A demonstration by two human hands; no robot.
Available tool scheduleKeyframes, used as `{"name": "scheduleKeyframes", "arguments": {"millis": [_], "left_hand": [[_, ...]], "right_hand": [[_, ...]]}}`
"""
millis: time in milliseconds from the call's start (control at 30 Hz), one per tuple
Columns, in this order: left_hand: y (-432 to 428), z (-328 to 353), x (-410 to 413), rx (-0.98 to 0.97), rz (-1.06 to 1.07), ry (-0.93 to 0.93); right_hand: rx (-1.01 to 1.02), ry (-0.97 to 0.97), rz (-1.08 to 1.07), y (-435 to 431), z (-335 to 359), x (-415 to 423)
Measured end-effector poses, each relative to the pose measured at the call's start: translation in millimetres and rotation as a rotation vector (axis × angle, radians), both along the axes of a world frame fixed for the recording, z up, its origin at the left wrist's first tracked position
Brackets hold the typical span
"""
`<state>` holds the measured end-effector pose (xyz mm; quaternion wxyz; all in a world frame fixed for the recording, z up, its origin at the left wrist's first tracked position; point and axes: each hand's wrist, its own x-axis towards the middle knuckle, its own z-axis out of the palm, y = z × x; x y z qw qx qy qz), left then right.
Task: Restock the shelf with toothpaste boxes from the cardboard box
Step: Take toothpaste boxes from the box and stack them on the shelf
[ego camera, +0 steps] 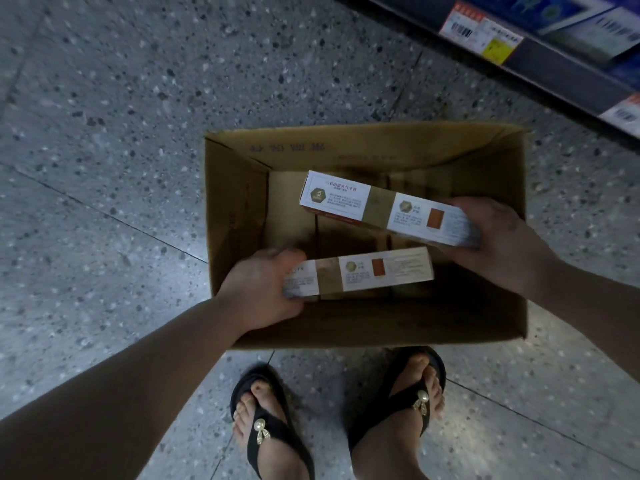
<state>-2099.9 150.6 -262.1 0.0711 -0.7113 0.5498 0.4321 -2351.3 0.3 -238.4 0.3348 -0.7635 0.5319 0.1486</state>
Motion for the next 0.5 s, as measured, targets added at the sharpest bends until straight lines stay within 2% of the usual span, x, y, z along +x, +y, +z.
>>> {"name": "scheduleKeyframes", "arguments": {"millis": [200,500], "left_hand": [[2,100,0,-0.232,0.041,0.031],[-18,339,10,-0.374,0.011,0.095]], "right_hand": [[-0.054,-0.058,-0.004,-16,96,-1],[-0.179,-0.196,-0.143,-15,334,-25]]}}
